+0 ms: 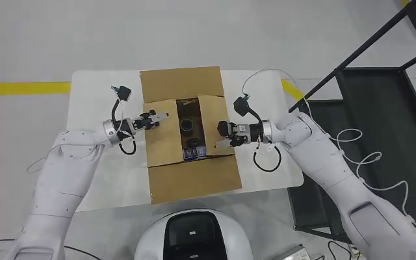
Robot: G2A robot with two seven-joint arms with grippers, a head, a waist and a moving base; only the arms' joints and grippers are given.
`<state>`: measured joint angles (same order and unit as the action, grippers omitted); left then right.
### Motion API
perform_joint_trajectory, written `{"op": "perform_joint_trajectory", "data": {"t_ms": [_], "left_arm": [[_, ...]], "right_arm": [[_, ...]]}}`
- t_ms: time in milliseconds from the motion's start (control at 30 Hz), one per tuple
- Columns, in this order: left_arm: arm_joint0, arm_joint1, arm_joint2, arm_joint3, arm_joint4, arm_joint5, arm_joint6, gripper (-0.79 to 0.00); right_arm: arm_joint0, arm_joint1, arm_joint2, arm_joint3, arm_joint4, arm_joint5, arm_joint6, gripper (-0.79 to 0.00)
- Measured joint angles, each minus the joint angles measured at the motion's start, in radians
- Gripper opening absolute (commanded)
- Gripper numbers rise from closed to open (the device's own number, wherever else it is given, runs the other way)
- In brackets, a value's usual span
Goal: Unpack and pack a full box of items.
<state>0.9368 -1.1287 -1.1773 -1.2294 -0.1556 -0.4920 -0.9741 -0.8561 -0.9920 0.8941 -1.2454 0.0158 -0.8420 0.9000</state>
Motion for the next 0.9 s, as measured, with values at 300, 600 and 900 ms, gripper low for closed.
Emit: {"op": "perform_joint_trajectory", "data": {"t_ms": [300,600,900], "left_arm": [[-0.019,0.002,0.024,0.001,0.02,0.003,-0.049,0.0],[-0.038,0.003,0.045,0.007,0.027,-0.009,-0.077,0.0],[-0.019,0.02,-0.076,-0.009,-0.194,-0.017,-0.042,0.0]], "right_arm": [[0.022,-0.009,-0.03,-0.059,-0.162,0.091,-0.008,0.0],[0.007,-0.006,-0.016,-0.113,-0.126,0.039,-0.03,0.0],[-0.183,0.092,0.222,-0.12,0.036,-0.065,0.014,0.0]]}}
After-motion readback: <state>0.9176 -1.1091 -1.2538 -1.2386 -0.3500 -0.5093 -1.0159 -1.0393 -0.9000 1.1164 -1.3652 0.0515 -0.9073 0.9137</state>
